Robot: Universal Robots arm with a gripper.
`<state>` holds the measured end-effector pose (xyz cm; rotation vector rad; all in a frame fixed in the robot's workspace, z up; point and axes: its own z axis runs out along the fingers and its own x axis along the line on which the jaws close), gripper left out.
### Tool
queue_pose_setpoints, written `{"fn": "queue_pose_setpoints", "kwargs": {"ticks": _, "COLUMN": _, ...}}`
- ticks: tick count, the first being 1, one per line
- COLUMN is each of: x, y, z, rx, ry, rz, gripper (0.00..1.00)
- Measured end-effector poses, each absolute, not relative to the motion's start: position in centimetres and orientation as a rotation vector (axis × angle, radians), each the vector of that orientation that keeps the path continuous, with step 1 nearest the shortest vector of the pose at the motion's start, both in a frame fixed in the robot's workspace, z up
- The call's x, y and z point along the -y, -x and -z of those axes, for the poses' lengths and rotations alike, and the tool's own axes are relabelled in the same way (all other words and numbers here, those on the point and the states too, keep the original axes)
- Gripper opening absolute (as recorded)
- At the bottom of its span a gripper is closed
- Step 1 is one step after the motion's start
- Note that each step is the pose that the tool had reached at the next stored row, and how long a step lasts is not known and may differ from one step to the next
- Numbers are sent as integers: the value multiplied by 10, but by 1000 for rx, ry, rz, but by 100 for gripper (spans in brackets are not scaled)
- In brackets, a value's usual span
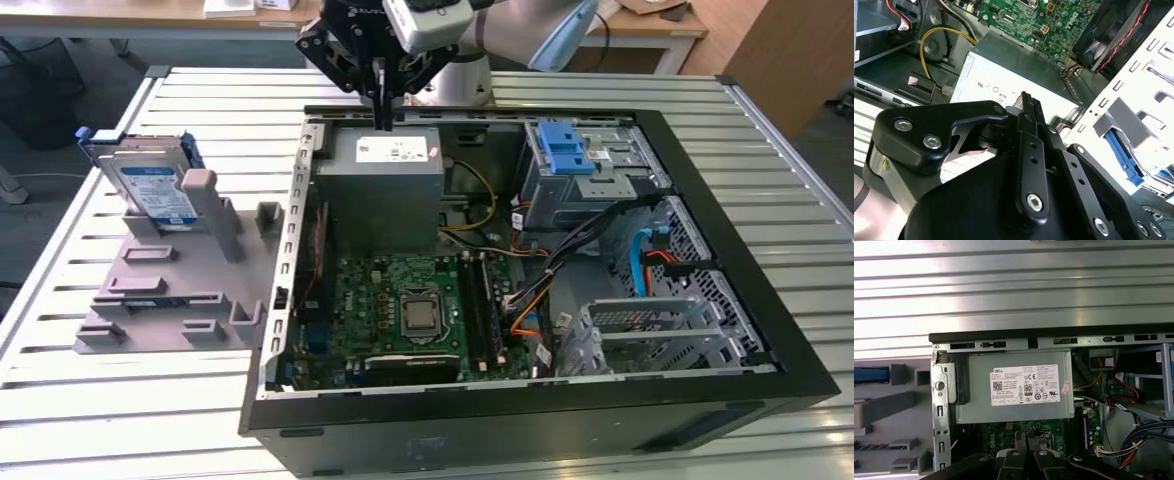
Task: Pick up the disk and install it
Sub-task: 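Reach for the disk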
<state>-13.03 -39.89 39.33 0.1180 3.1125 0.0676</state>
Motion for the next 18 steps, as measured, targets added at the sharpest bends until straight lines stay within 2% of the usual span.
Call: {"fn": "queue_pose_setpoints", "kwargs": {"ticks": 18, "x": 399, "y": 136, "z": -393, "rx": -3112, "ry": -118, "rz": -68, "gripper": 15}}
